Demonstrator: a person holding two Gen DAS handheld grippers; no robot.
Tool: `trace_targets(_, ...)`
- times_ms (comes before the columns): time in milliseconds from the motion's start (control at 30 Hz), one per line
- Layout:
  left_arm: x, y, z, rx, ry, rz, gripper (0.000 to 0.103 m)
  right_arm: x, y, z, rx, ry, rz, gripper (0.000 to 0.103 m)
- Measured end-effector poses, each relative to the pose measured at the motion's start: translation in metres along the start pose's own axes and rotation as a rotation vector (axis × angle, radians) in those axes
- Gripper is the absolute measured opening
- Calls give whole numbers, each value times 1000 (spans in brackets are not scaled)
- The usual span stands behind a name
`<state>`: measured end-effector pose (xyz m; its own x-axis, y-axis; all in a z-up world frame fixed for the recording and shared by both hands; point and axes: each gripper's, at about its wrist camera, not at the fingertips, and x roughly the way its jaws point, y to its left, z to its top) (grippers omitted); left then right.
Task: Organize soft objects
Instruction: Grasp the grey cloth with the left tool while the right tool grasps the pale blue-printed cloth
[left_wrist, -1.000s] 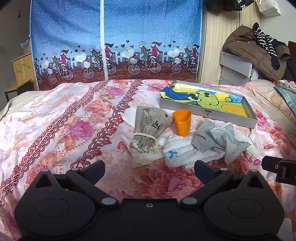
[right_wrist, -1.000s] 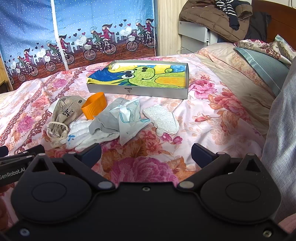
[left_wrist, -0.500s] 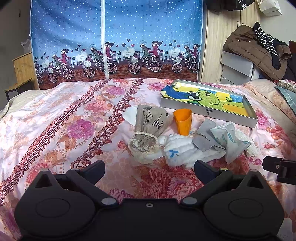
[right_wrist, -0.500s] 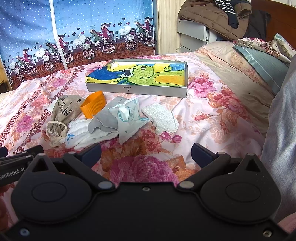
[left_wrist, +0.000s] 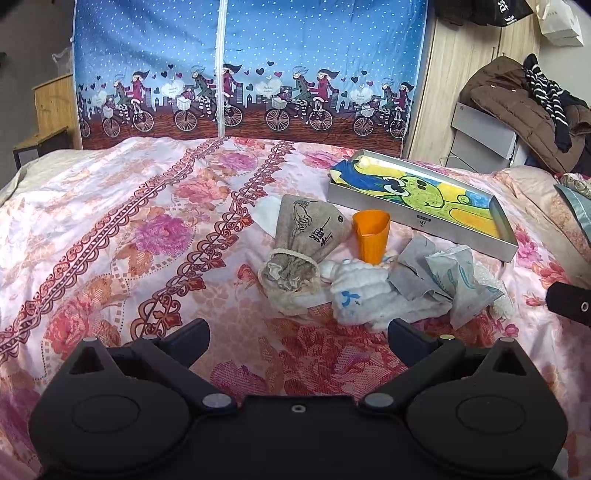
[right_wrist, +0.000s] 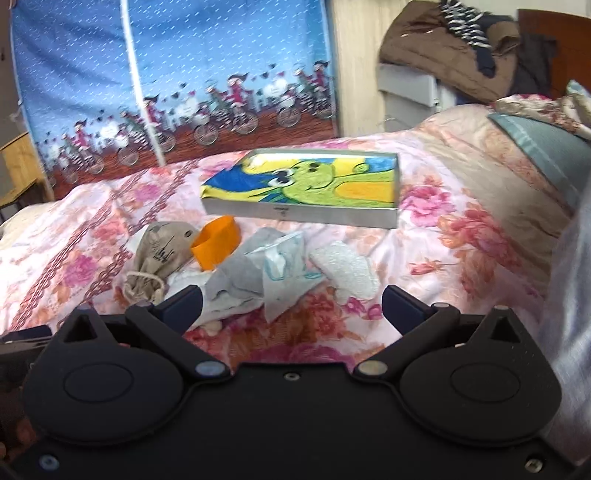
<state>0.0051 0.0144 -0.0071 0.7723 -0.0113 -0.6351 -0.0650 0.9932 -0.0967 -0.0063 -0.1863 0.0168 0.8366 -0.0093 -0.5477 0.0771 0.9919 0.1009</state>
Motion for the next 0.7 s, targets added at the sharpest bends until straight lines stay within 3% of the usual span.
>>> trace_targets(367, 31, -2, 22, -60, 64, -79, 102, 42, 14, 24, -382, 25, 80, 103)
trace_targets(567, 58, -22, 47, 60, 77, -168, 102, 77, 13, 28, -410, 46, 121, 102)
trace_targets(700, 83, -37, 64, 129, 70, -257, 102, 88, 12, 22, -439, 68, 123, 93)
